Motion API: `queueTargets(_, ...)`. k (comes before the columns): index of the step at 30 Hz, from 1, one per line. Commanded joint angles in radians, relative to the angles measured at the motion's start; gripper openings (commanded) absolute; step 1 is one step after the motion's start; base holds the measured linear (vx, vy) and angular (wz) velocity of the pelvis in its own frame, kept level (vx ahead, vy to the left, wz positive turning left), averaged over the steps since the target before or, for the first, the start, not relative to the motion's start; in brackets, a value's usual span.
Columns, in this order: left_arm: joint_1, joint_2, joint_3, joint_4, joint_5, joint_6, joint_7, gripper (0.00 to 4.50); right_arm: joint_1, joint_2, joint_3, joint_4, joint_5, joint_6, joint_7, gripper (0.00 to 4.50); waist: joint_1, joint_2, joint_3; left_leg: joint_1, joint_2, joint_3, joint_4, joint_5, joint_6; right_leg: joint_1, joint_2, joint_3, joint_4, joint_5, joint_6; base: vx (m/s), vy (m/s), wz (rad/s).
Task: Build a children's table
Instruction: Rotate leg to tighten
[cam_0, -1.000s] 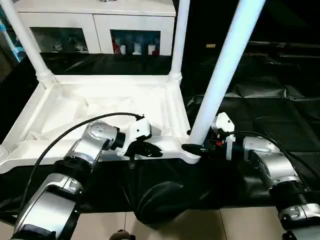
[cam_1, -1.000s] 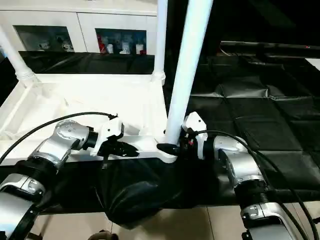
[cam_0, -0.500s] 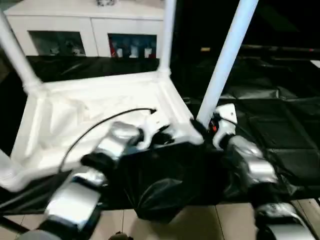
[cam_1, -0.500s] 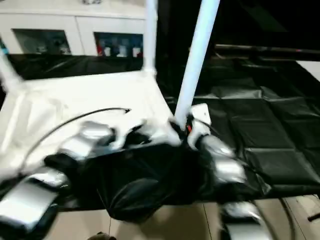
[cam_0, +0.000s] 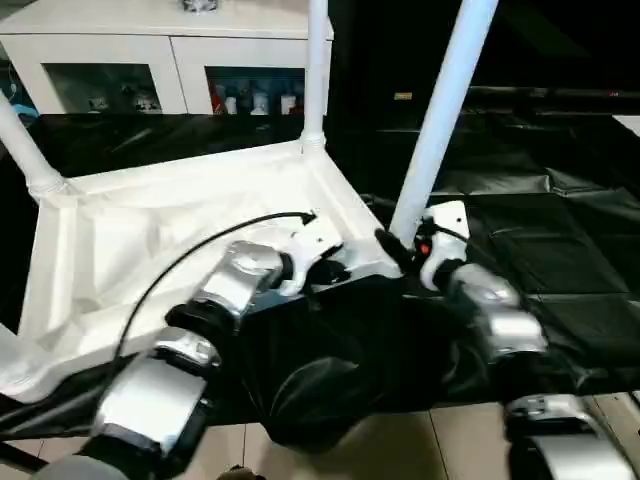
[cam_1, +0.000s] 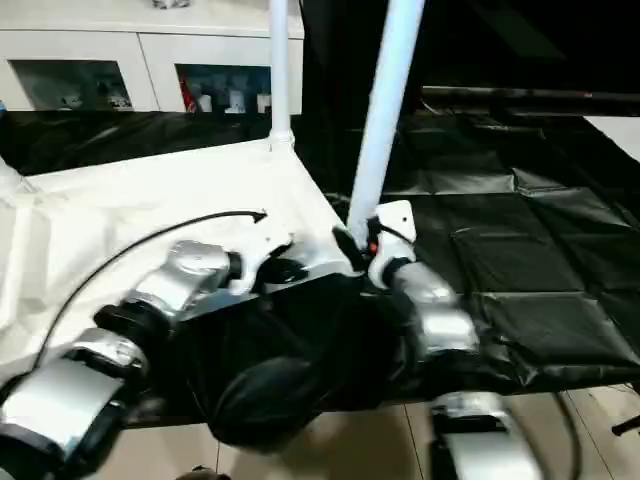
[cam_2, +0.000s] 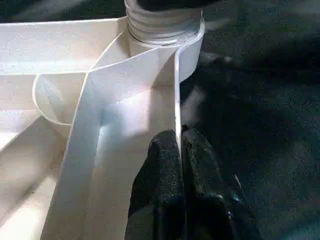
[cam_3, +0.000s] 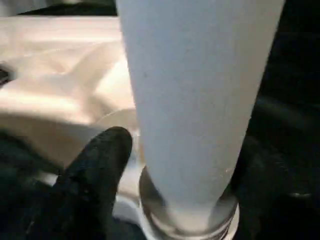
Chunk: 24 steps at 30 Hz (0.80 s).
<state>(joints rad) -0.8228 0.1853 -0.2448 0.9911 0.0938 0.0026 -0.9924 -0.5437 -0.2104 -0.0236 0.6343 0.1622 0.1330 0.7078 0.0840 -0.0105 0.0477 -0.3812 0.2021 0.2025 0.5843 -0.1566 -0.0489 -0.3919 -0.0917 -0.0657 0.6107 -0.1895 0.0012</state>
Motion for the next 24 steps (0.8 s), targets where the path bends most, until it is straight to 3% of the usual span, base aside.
queueTargets(1,0.012,-0.017,-0.009,-0.059,-0.046,-0.054,-0.085,0.00,0.022,0.004,0.104,-0.030,0.022,0.046,0.168,3.15,0.002,-0.006,-0.060,0.019,0.035,-0.023,-0.076,-0.288,0.022,0.037,-0.062,0.043,-0.083,-0.222,-0.202,0.000,0.000,0.00)
queueTargets(4,0.035,0.010,-0.008,-0.088,-0.073,-0.059,-0.180,0.00,0.035,-0.055,0.124,-0.060,0.030,0.062,0.276,3.15,0.011,-0.007,-0.068,0.014,0.035,-0.015,-0.064,-0.193,0.060,0.044,-0.056,0.039,-0.062,-0.056,-0.252,0.000,0.000,0.00)
queueTargets(6,0.050,0.033,-0.011,-0.114,-0.090,-0.046,-0.247,0.00,0.041,-0.092,0.135,-0.079,0.035,0.075,0.348,3.15,0.014,-0.007,-0.068,0.013,0.035,-0.012,-0.061,-0.168,0.079,0.043,-0.056,0.039,-0.058,-0.018,-0.268,0.000,0.000,0.00)
queueTargets(8,0.059,0.060,-0.012,-0.129,-0.096,-0.040,-0.309,0.00,0.043,-0.128,0.146,-0.090,0.035,0.086,0.413,3.15,0.018,-0.004,-0.065,0.017,0.037,-0.011,-0.063,-0.194,0.079,0.038,-0.059,0.038,-0.065,-0.073,-0.272,0.000,0.000,0.00)
queueTargets(11,0.062,0.082,-0.012,-0.132,-0.091,-0.042,-0.340,0.00,0.037,-0.149,0.154,-0.080,0.020,0.083,0.434,3.15,0.022,-0.004,-0.061,0.020,0.040,-0.012,-0.068,-0.241,0.047,0.035,-0.060,0.039,-0.071,-0.158,-0.258,0.000,0.000,0.00)
queueTargets(14,0.063,0.106,-0.010,-0.134,-0.087,-0.043,-0.364,0.00,0.029,-0.154,0.154,-0.069,0.018,0.083,0.443,2.80,0.021,-0.003,-0.061,0.024,0.042,-0.014,-0.072,-0.265,0.021,0.032,-0.061,0.041,-0.072,-0.192,-0.248,0.000,0.000,0.00)
queueTargets(18,0.066,0.118,-0.002,-0.141,-0.080,-0.042,-0.367,0.00,0.033,-0.154,0.169,-0.072,0.017,0.087,0.460,2.46,0.022,-0.005,-0.062,0.022,0.040,-0.013,-0.071,-0.254,0.020,0.033,-0.060,0.041,-0.069,-0.166,-0.249,0.000,0.000,0.00)
queueTargets(24,0.068,0.111,0.004,-0.138,-0.072,-0.042,-0.342,0.00,0.051,-0.148,0.174,-0.089,0.026,0.100,0.462,2.39,0.023,-0.005,-0.063,0.021,0.039,-0.013,-0.069,-0.233,0.029,0.035,-0.061,0.041,-0.068,-0.148,-0.253,0.000,0.000,0.00)
